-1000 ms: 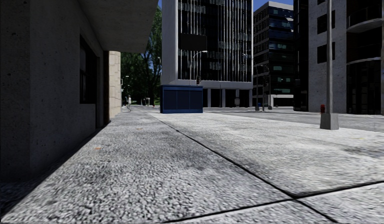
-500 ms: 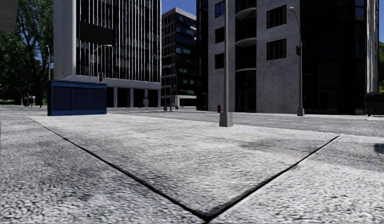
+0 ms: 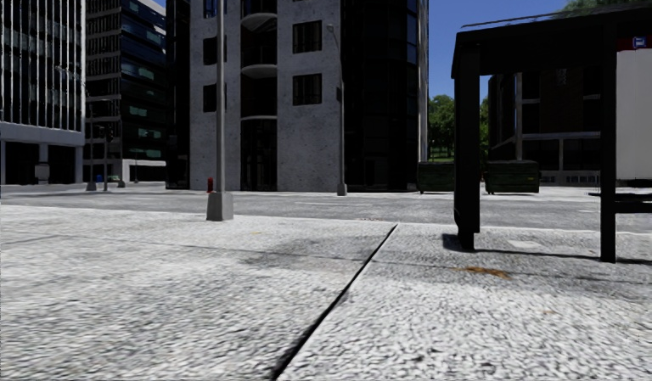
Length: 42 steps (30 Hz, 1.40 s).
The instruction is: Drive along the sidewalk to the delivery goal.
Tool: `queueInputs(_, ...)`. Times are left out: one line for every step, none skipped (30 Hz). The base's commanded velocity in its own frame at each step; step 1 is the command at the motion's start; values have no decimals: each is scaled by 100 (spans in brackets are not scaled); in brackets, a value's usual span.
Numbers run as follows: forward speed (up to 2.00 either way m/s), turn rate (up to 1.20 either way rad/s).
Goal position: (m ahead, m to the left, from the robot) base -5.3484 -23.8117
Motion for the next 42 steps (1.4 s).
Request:
queueInputs(122, -99)
queueInputs(122, -99)
queueInputs(122, -99)
queueInputs(123, -99)
queueInputs(124, -99)
queueInputs(124, -99)
queueInputs(125, -99)
queueInputs(126, -99)
queueInputs(126, -99)
queueInputs(126, -99)
queueInputs(126, -99)
queueInputs(126, -99)
queueInputs(127, -99)
queueInputs(129, -99)
queueInputs(131, -99)
queueInputs(131, -99)
queueInputs(132, -99)
queueInputs(133, -99)
queueInputs(133, -99)
queueInputs(133, -99)
queueInputs(133, -99)
queueInputs(133, -99)
queueInputs(133, -99)
queueInputs(134, -99)
queueInputs(134, -99)
queueInputs(138, -99)
queueInputs(142, -99)
queueInputs(145, -99)
queueInputs(147, -99)
queueInputs(147, -99)
queueInputs(147, -99)
queueInputs(147, -99)
queueInputs(148, -99)
queueInputs(148, -99)
queueInputs(148, -99)
queueInputs(148, -99)
queueInputs(148, -99)
queueInputs(148, -99)
queueInputs(148, -99)
queueInputs(148, -99)
queueInputs(148, -99)
queueInputs(148, -99)
